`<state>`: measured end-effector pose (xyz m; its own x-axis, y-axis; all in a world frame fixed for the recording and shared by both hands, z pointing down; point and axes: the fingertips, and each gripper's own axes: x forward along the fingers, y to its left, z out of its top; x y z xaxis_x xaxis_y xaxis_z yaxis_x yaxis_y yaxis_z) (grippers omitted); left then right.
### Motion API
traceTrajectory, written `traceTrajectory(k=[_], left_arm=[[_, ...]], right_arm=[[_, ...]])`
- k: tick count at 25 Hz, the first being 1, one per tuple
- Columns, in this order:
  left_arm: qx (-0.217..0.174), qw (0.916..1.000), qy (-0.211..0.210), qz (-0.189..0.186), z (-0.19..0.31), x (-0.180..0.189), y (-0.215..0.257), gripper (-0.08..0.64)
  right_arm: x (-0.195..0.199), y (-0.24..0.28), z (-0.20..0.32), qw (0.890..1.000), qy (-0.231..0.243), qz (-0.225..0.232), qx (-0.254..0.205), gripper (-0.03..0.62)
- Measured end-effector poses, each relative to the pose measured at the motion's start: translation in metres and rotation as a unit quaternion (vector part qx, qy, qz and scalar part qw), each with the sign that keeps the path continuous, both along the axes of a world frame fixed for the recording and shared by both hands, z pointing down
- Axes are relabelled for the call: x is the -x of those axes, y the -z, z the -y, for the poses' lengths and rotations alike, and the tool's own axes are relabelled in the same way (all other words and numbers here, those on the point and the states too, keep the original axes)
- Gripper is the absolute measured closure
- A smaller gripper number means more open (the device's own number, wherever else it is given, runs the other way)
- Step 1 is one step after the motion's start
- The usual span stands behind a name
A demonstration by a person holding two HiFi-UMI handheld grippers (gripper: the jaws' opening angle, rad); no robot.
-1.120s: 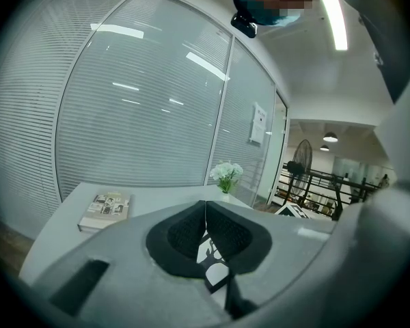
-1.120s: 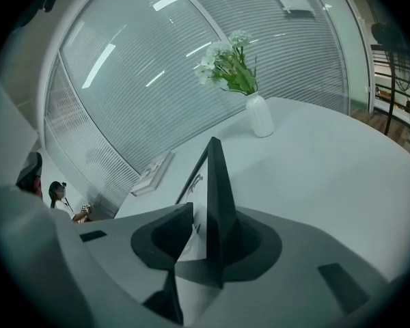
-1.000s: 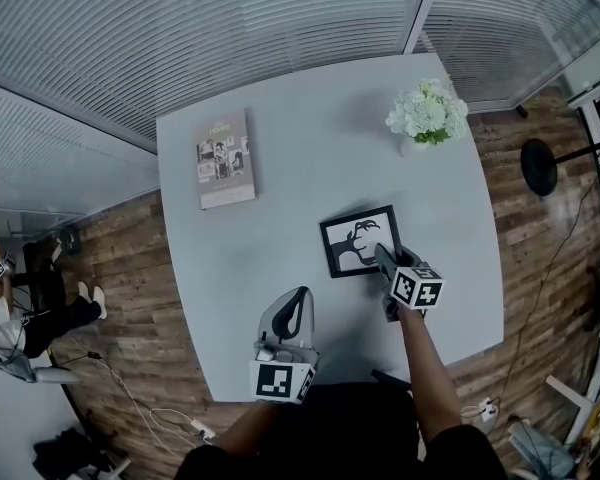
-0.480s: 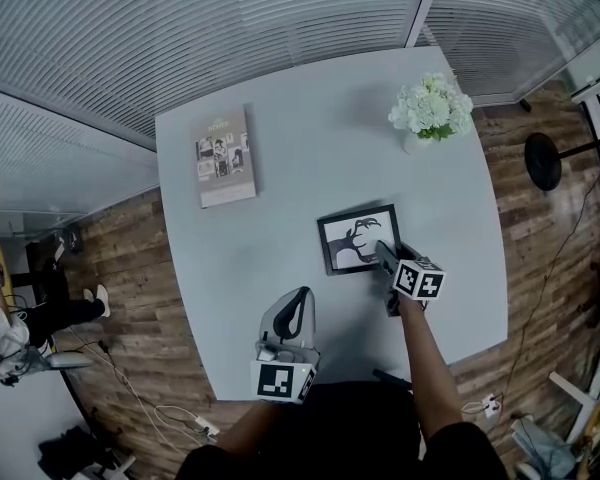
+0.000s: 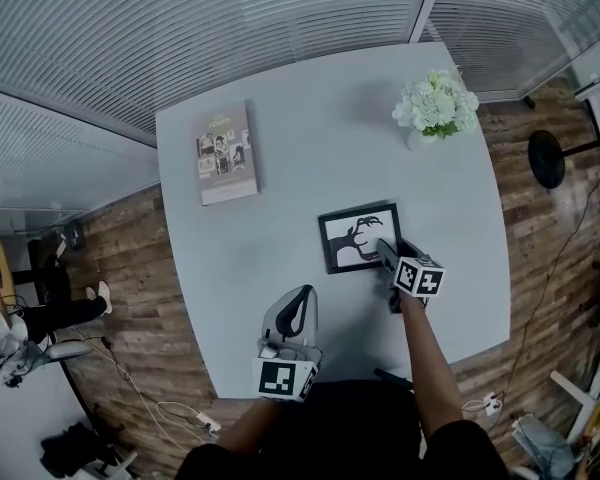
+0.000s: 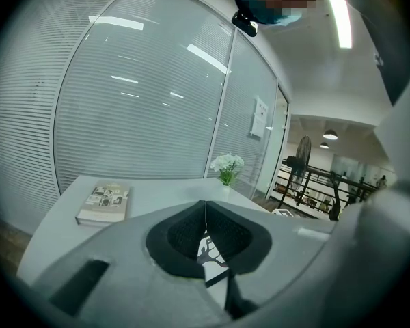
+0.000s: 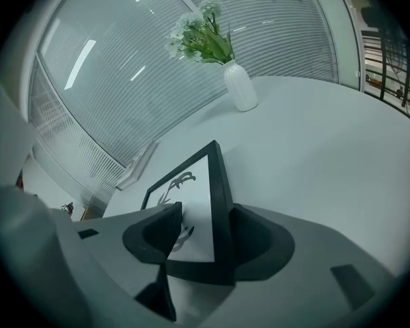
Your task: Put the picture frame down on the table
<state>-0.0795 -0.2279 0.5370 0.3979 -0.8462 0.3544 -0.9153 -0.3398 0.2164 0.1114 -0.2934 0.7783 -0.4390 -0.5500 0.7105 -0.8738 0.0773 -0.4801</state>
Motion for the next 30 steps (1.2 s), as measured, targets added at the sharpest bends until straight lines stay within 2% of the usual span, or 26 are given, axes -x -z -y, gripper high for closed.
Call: traceTrajectory(k=[4, 18, 27, 30], left_arm=[[-0.009, 1.0, 0.0, 0.003, 0.0019, 0.001, -0.0033, 0.543], [-0.002, 1.0, 0.002, -0.001, -0.0016, -0.0003, -0.0051, 0.543], [0.001, 1.0, 0.0, -0.003, -0.0031, -0.0013, -0.0067, 0.543], [0.001, 1.0, 0.001, -0.005, -0.0034, -0.001, -0.0078, 0.543]], right_arm=[[0.0012, -0.0029, 0.0, 1.0, 0.005, -0.01, -0.001, 0.37], [0.0036, -0.0049, -0.0026, 0.998, 0.031, -0.061, 0.008, 0.354], [0.0053, -0.0067, -0.0062, 0.992, 0.061, -0.114, 0.007, 0.354], [0.0054, -0.0074, -0.0067, 0.991, 0.064, -0.117, 0.007, 0.354]])
